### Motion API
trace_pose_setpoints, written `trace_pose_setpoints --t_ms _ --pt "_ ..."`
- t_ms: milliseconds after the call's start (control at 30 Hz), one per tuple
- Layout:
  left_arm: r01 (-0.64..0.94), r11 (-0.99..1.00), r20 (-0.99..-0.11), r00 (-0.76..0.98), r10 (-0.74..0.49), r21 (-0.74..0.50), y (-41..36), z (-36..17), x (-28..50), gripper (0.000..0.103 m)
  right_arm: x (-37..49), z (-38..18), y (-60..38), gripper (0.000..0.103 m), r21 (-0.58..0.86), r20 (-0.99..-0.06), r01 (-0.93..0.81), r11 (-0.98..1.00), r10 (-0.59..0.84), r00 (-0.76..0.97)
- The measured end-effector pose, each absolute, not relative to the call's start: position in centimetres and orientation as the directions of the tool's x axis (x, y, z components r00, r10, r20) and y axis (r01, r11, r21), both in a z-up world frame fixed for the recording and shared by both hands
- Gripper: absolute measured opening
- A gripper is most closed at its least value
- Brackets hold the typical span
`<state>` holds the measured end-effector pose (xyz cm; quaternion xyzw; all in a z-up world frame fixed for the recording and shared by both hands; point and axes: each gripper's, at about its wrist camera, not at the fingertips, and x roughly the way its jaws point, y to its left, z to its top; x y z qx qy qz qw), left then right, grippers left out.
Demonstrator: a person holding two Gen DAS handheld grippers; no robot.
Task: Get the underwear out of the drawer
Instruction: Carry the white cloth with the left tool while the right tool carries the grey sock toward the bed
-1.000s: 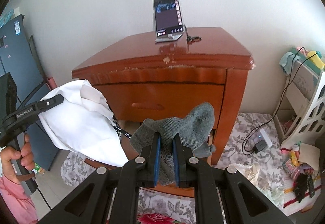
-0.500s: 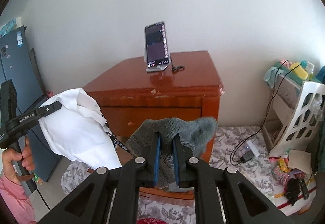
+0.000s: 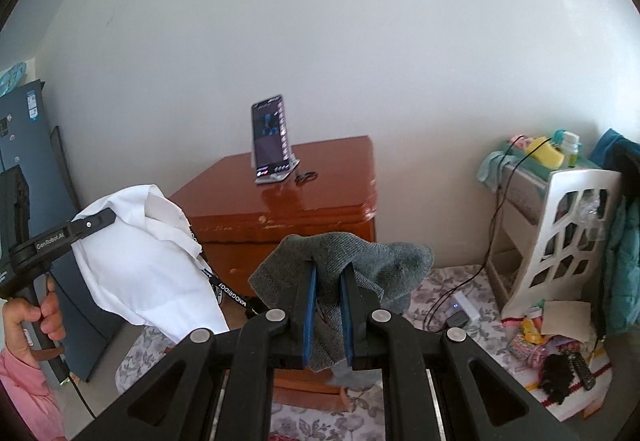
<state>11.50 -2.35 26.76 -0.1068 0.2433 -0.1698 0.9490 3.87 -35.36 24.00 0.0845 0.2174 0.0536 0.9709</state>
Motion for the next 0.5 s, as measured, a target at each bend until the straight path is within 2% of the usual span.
trace_pose_setpoints --t_ms 500 --pt "0.420 0.878 -0.455 0.752 -0.478 -0.229 -13.9 27.0 9.8 0.013 -1.4 23.1 -44.3 0.012 0.209 -0.406 0.065 0.976 0.026 0.914"
